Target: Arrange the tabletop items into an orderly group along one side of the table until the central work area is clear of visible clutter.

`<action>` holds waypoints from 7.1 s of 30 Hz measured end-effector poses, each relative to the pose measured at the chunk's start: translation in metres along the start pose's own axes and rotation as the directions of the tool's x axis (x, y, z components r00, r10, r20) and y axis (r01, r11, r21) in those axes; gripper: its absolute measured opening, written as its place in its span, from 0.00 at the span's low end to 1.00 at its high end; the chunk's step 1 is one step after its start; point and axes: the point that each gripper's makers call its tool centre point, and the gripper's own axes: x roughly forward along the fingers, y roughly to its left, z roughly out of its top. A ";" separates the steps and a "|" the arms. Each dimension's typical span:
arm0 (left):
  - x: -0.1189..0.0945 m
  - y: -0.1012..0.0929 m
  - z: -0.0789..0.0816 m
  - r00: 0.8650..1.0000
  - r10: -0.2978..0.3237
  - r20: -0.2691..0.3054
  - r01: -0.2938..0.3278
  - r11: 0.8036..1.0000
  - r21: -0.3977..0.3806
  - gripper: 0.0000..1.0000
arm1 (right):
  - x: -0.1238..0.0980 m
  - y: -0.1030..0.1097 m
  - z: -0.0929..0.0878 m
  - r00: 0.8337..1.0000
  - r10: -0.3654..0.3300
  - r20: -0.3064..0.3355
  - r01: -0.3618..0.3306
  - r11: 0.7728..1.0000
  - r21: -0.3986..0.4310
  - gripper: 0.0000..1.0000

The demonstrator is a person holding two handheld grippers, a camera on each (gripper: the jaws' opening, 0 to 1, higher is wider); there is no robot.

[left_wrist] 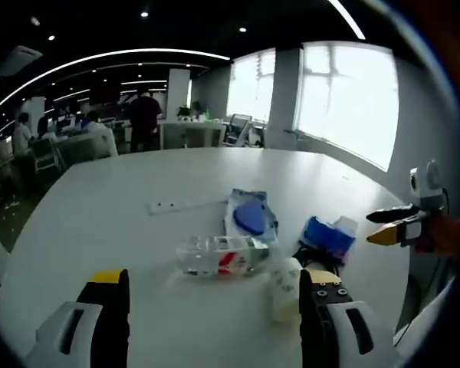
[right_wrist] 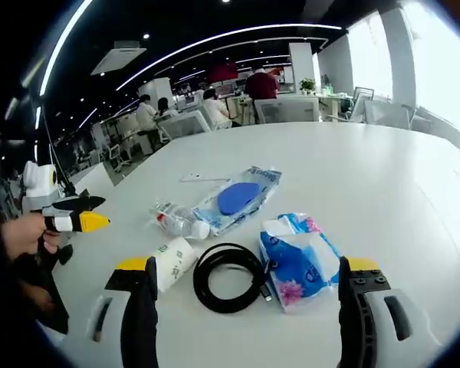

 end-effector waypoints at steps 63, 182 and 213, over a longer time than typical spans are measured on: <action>0.111 -0.057 0.022 0.822 -0.299 -0.485 0.565 0.537 0.626 0.75 | -0.003 -0.021 -0.010 0.999 -0.044 0.006 0.043 0.994 0.097 0.91; 0.097 -0.099 0.073 0.664 -0.716 -0.216 0.694 0.483 0.534 0.20 | -0.015 -0.027 -0.009 0.997 -0.082 0.013 0.079 0.988 0.133 0.83; 0.040 -0.033 0.099 0.741 -0.670 0.056 0.579 0.678 0.453 0.20 | -0.006 0.003 0.005 1.000 -0.011 0.017 0.011 0.999 0.030 0.84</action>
